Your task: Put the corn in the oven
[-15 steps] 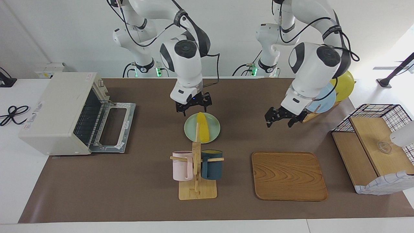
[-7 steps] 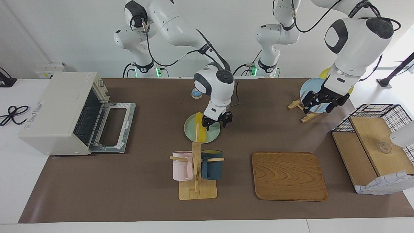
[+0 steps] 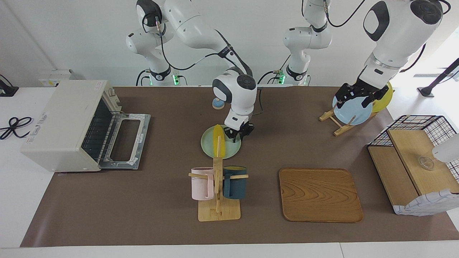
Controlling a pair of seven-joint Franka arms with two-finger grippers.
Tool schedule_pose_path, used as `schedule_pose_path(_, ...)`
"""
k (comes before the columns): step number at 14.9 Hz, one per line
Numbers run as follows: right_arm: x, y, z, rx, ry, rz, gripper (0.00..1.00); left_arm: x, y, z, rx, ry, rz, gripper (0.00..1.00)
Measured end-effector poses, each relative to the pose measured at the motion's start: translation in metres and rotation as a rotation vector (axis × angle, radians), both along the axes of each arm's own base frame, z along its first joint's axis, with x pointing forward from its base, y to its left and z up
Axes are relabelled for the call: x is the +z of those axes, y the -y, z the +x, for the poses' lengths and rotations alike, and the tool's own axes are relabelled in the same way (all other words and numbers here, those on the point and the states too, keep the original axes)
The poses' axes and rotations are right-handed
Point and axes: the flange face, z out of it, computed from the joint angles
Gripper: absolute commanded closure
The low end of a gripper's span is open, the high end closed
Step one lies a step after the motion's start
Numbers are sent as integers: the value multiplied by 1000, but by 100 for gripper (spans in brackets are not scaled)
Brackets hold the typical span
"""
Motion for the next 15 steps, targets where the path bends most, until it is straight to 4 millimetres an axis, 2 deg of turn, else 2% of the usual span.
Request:
schedule_pose_path(3, 9, 2, 0, 4, 0, -7, 100, -1, 1, 0, -3, -1, 0, 0)
schedule_pose_path(6, 18, 8, 3, 98, -17, -62, 100, -1, 3, 2, -5, 19, -1, 0)
schedule_pose_path(9, 48, 25, 25, 181, -36, -163, 100, -4, 4, 3, -6, 24, -2, 0)
schedule_pose_path(11, 61, 34, 32, 206, -42, -250, 100, -6, 4, 4, -8, 26, -2, 0)
schedule_pose_path(15, 65, 46, 30, 205, -73, -350, 100, -8, 3, 5, -51, 29, -1, 0)
